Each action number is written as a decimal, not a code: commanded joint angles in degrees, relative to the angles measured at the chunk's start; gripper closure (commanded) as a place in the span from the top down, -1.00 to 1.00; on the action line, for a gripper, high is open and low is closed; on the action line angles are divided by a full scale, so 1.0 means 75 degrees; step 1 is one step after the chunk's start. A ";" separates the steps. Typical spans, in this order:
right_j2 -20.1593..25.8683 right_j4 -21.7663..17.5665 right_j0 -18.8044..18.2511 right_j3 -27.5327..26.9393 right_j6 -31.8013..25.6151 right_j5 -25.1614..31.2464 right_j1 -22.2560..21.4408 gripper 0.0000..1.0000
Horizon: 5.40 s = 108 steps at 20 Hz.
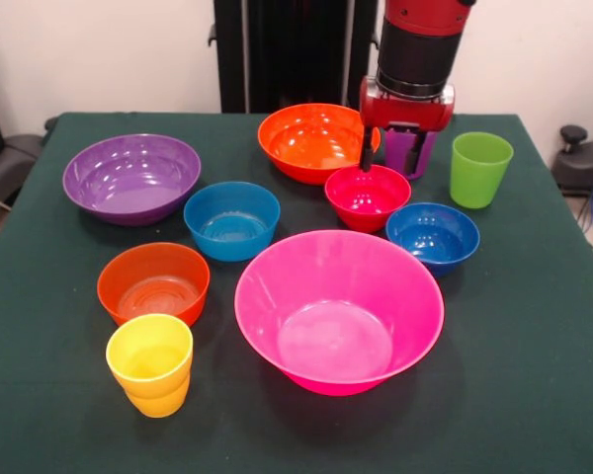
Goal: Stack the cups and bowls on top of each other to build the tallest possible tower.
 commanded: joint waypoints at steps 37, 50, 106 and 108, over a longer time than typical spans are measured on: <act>-0.0037 0.1329 0.2478 0.0681 0.3839 -0.0747 0.0102 1.00; -0.0246 0.1647 0.3150 0.0580 0.4444 -0.0550 0.0125 1.00; -0.0347 0.2251 0.3638 -0.0150 0.4608 -0.1403 0.1231 1.00; -0.0358 0.2366 0.3704 -0.0234 0.4597 -0.1341 0.1262 1.00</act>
